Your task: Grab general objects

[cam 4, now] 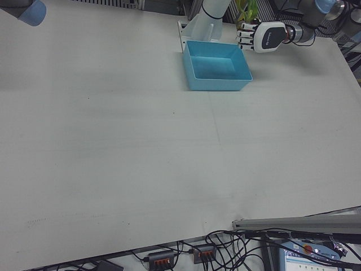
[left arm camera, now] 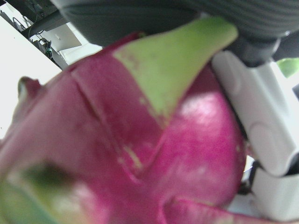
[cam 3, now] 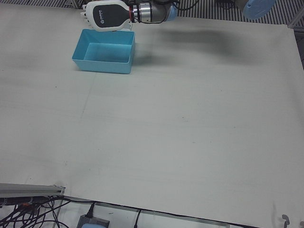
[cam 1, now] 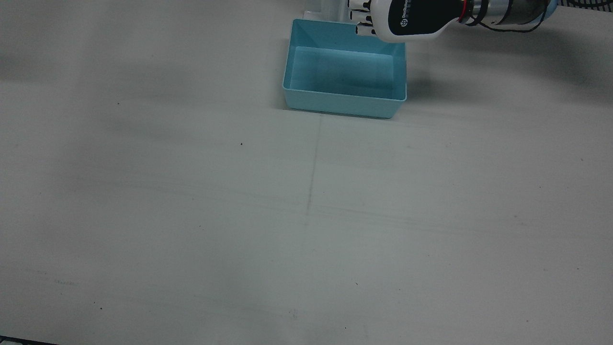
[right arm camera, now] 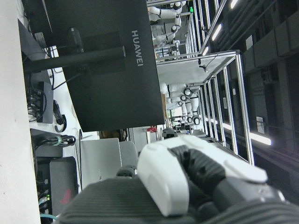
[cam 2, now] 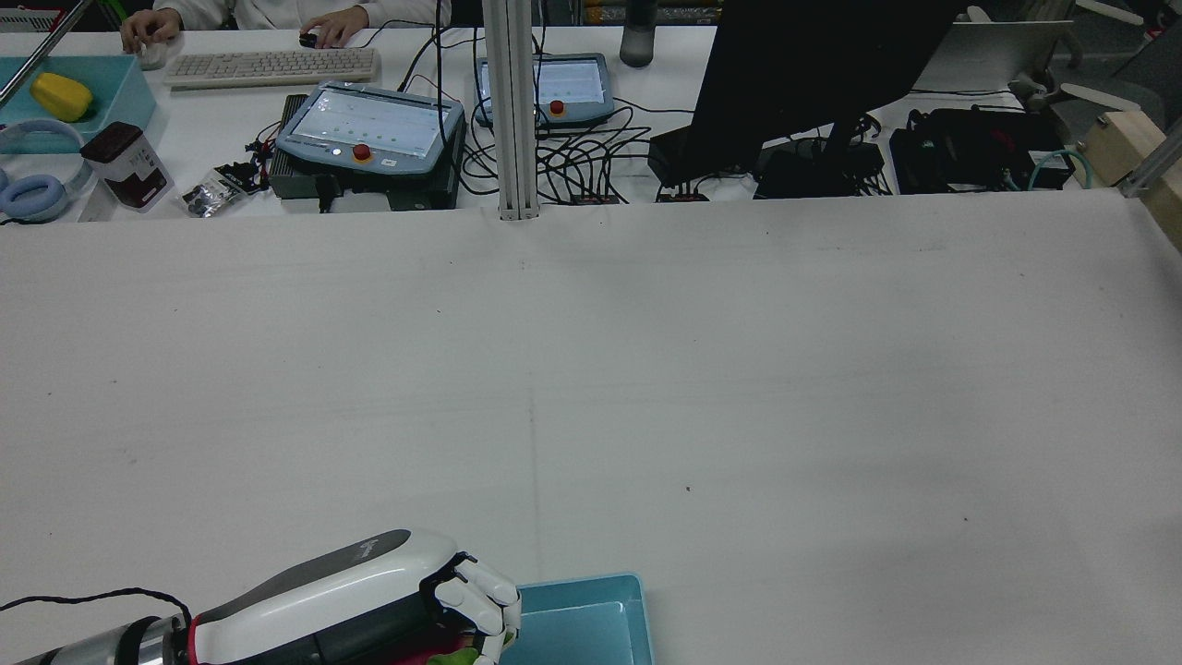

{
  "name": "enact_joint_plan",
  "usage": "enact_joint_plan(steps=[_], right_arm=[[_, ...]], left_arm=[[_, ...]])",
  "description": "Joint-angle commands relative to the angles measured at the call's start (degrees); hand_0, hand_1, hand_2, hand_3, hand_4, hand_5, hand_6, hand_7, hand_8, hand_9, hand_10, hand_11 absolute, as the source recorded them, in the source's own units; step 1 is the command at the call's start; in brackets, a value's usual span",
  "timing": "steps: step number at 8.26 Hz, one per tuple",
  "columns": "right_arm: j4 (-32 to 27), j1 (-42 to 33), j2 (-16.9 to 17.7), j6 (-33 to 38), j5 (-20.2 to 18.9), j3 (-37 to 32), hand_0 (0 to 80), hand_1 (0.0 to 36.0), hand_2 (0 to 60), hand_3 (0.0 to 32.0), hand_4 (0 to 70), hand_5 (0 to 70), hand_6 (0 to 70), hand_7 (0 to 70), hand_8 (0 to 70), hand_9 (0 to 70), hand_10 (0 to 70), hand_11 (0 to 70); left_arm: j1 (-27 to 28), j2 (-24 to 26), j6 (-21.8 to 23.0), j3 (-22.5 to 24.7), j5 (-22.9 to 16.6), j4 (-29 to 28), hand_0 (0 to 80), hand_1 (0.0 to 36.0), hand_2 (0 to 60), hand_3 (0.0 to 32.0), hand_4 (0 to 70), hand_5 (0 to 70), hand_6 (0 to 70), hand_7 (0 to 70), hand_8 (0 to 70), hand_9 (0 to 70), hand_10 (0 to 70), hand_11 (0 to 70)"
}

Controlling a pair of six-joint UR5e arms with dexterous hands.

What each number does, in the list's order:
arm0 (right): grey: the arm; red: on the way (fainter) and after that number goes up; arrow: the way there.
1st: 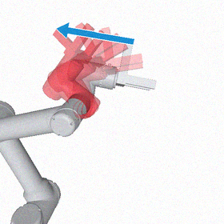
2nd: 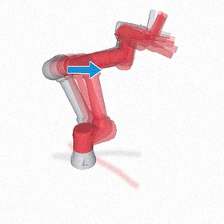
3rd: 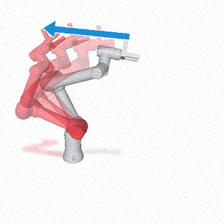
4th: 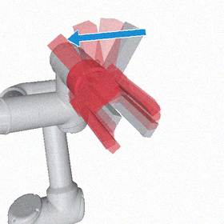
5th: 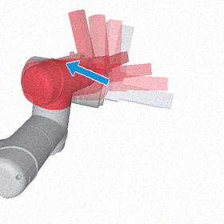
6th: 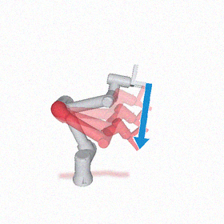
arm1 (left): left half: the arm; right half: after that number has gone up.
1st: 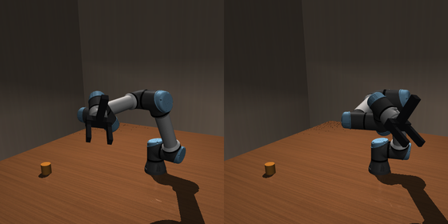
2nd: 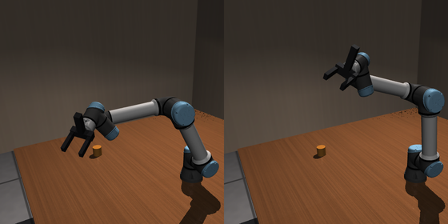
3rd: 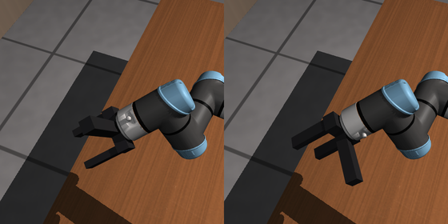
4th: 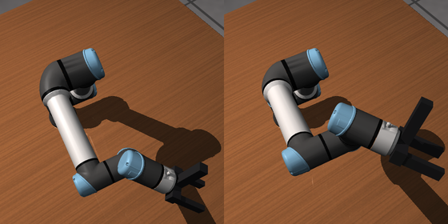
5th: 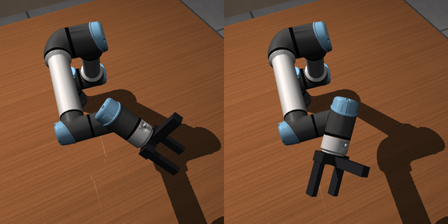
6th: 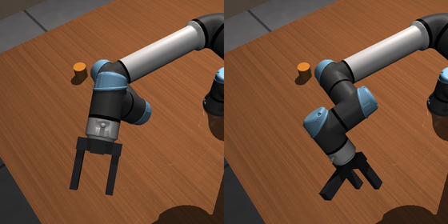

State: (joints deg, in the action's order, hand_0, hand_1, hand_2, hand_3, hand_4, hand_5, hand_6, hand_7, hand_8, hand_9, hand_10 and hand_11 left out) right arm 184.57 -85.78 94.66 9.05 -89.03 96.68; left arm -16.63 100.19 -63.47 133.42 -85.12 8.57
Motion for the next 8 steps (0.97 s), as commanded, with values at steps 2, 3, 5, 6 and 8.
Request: enact_joint_plan(steps=[2,3,5,6,8], right_arm=[[0.0,0.0,0.0,0.0,0.1,0.0,0.0,0.0,0.0,0.0,0.0,0.0,0.0,0.0,0.0,0.0,0.0,0.0],[0.0,0.0,0.0,0.0,0.0,0.0,0.0,0.0,0.0,0.0,0.0,0.0,0.0,0.0,0.0,0.0,0.0,0.0],[0.0,0.0,0.0,0.0,0.0,0.0,0.0,0.0,0.0,0.0,0.0,0.0,0.0,0.0,0.0,0.0,0.0,0.0],[0.0,0.0,0.0,0.0,0.0,0.0,0.0,0.0,0.0,0.0,0.0,0.0,0.0,0.0,0.0,0.0,0.0,0.0],[0.0,0.0,0.0,0.0,0.0,0.0,0.0,0.0,0.0,0.0,0.0,0.0,0.0,0.0,0.0,0.0,0.0,0.0]], left_arm=[[1.9,3.1,-0.1,-6.3,0.8,-3.4,47.3,30.8,60.0,0.0,40.2,70.0,59.8,70.0,49.1,49.9,70.0,70.0],[2.7,3.0,0.3,-6.4,0.6,-4.1,47.5,30.7,60.0,0.0,40.6,70.0,60.1,70.0,49.4,50.5,70.0,70.0],[2.9,2.8,0.4,-6.8,0.3,-5.7,50.8,18.8,47.2,0.0,30.8,70.0,43.7,66.4,37.1,42.2,50.1,70.0],[3.0,2.8,0.4,-6.8,0.3,-6.0,52.0,17.8,14.5,0.0,12.1,60.6,13.9,26.8,8.0,7.7,18.7,28.9],[2.9,2.8,0.4,-6.8,0.3,-6.2,52.6,17.8,4.4,0.0,11.9,0.0,2.9,7.3,0.0,0.0,4.4,8.3]])
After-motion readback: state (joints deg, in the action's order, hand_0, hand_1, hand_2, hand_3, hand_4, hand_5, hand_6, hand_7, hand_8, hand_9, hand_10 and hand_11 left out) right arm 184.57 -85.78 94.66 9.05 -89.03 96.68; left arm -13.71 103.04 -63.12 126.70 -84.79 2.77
